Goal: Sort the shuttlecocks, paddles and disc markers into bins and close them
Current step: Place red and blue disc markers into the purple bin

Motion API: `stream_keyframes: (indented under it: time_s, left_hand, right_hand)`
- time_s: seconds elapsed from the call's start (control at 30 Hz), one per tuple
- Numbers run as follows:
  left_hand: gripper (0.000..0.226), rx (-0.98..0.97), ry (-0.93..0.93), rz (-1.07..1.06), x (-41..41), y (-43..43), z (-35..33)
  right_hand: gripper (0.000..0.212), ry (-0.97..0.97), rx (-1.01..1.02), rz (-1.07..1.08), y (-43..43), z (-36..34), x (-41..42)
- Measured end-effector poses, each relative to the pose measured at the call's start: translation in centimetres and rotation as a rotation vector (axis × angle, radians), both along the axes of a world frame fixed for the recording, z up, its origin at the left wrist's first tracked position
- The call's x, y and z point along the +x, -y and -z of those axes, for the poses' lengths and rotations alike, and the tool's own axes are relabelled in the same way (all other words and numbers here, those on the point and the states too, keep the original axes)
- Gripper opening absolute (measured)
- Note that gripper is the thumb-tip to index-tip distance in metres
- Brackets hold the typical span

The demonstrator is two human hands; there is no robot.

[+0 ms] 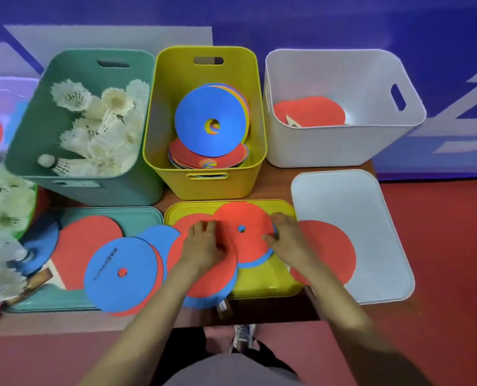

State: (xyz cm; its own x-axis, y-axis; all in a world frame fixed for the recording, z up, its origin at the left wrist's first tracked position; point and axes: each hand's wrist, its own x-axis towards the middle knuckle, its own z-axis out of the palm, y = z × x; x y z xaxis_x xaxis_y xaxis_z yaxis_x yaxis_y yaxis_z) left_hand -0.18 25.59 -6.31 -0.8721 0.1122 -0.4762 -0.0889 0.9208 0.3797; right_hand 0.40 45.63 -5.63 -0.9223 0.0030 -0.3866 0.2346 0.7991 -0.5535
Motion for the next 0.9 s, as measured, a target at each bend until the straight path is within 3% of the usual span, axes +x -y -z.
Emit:
stream_keyframes:
  time_s: [0.2, 0.33, 0.43, 0.6, 0.8, 0.9]
  left_hand:
    - [0.095, -0.094, 0.035, -0.138, -0.2, 2.1, 1.0]
    - [0.098, -0.094, 0.000, -0.146, -0.2, 2.8, 1.4]
    - [0.097, -0.114, -0.009, -0.132, -0.2, 2.7, 1.5]
    - [0.089, -0.134, -0.035, -0.055, 0.0, 1.9, 1.3]
    - [0.073, -0.143, -0.108, -0.006, 0.1, 1.1, 0.5]
    - [0.081, 0.146, -0.108, -0.152, -0.3, 0.9, -0.7]
  right_hand:
    - [0.085, 0.076, 0.081, -0.029, 1.7, 2.8, -1.7]
    - [0.091, 0.165, 0.048, 0.047, 1.8, 3.1, -2.2]
    - [0.077, 0.086, 0.022, 0.131, 2.0, 2.6, -2.5]
    - [0.029, -0.138, -0.212, 0.147, 1.6, 0.9, -2.5]
    - [0.021, -0.495, -0.268, 0.134, 0.4, -4.0, -0.5]
    - [0.021, -0.569, -0.326, 0.122, -1.6, -6.2, -0.5]
